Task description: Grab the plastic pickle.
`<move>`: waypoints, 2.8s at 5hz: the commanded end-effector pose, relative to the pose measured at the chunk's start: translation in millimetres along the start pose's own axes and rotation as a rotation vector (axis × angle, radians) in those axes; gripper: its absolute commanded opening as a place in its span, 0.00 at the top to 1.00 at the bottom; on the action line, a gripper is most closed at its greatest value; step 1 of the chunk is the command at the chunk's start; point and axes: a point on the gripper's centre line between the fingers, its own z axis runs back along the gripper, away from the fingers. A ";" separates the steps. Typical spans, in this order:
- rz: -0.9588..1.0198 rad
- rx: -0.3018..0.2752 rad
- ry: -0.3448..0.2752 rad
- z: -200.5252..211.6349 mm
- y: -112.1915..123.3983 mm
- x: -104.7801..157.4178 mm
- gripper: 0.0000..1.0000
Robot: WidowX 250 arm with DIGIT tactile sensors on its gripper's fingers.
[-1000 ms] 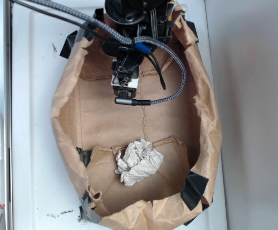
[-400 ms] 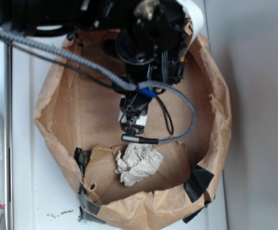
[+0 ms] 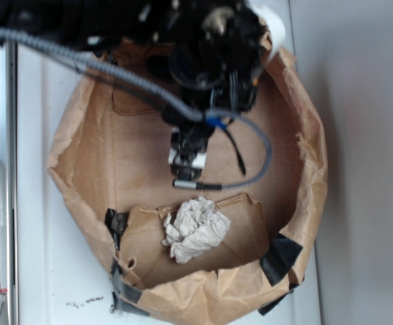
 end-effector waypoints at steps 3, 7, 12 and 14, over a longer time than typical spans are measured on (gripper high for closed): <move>0.057 0.035 -0.094 34.1 40.2 -21.2 0.00; 0.031 0.094 -0.012 -16.8 56.0 4.0 0.00; 0.026 0.190 -0.055 -28.7 42.6 -2.0 1.00; 0.007 0.217 -0.071 -27.1 40.0 -3.8 1.00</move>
